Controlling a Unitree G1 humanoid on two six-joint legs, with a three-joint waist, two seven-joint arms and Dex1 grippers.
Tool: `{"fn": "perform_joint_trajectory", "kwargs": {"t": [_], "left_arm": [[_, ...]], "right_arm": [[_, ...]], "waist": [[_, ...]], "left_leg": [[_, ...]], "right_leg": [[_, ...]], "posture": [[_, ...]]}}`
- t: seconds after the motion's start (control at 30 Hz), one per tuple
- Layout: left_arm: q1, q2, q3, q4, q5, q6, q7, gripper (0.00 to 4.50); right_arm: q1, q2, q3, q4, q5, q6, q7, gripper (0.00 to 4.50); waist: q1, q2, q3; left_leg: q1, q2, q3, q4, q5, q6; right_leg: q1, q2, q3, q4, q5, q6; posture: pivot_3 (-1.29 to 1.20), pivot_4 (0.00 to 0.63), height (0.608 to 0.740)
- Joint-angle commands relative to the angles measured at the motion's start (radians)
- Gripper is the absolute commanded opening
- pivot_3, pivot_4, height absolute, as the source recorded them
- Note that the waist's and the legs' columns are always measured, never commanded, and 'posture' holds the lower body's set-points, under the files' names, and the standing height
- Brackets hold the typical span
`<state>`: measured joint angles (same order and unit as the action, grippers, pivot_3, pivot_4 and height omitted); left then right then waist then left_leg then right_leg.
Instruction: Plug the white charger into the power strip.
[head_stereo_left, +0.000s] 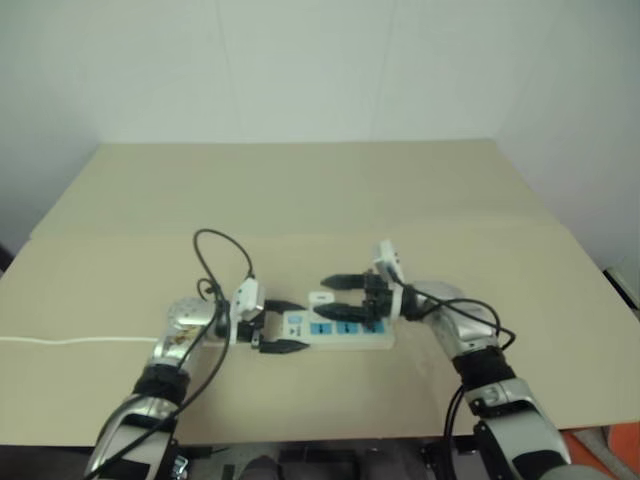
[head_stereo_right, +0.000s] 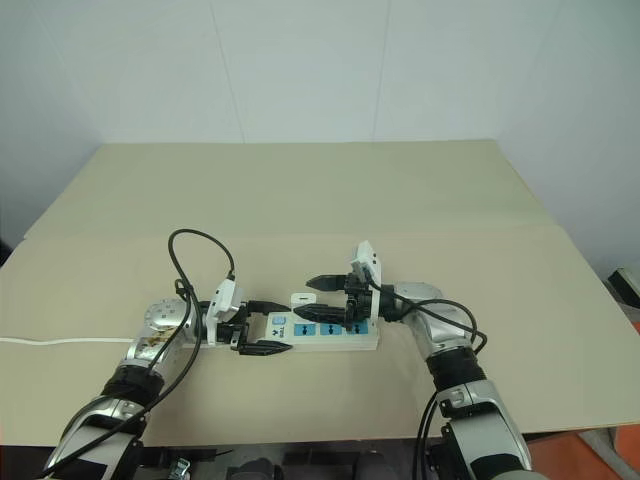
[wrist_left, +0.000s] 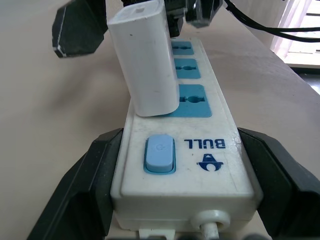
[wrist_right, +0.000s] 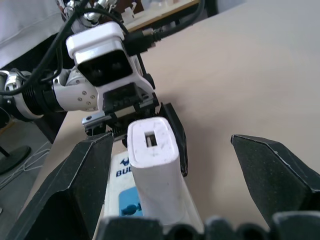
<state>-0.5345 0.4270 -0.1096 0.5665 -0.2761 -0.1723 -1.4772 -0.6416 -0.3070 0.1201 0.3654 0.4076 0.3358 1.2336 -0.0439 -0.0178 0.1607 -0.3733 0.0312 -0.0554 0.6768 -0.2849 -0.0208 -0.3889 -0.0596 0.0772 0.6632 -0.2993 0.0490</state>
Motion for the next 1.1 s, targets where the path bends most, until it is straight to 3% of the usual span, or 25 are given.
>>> {"fn": "perform_joint_trajectory", "kwargs": {"t": [0.03,0.07,0.37,0.67,1.1], "left_arm": [[0.003,0.001,0.002,0.000,0.001,-0.002,0.002,3.29],[0.002,0.002,0.002,0.002,0.001,-0.003,0.001,3.29],[-0.003,0.004,0.004,0.012,0.001,-0.010,-0.003,3.29],[0.009,0.010,0.005,-0.003,-0.002,-0.004,-0.005,3.29],[0.010,0.009,0.005,-0.006,0.000,-0.006,-0.005,3.29]], "right_arm": [[0.003,-0.007,-0.030,-0.046,0.029,0.001,0.011,4.08],[0.004,-0.008,-0.030,-0.049,0.034,0.005,0.016,3.93],[0.014,-0.001,-0.007,-0.043,0.010,-0.007,0.030,1.12],[0.032,-0.004,0.004,-0.078,0.017,0.006,0.056,1.12],[0.074,-0.002,0.028,-0.072,-0.015,-0.150,0.112,1.12]], "waist": [[0.000,0.000,0.000],[0.000,0.000,0.000],[0.000,0.000,0.000],[0.000,0.000,0.000],[0.000,0.000,0.000]], "left_leg": [[0.000,0.000,0.000,0.000,0.000,0.000],[0.000,0.000,0.000,0.000,0.000,0.000],[0.000,0.000,0.000,0.000,0.000,0.000],[0.000,0.000,0.000,0.000,0.000,0.000],[0.000,0.000,0.000,0.000,0.000,0.000]], "right_leg": [[0.000,0.000,0.000,0.000,0.000,0.000],[0.000,0.000,0.000,0.000,0.000,0.000],[0.000,0.000,0.000,0.000,0.000,0.000],[0.000,0.000,-0.001,0.000,0.000,0.000],[0.000,0.000,-0.002,0.000,0.000,0.000]], "posture": [[0.00,0.150,0.740],[0.00,0.150,0.740],[0.00,0.150,0.740],[0.00,0.150,0.740],[0.00,0.150,0.740]]}}
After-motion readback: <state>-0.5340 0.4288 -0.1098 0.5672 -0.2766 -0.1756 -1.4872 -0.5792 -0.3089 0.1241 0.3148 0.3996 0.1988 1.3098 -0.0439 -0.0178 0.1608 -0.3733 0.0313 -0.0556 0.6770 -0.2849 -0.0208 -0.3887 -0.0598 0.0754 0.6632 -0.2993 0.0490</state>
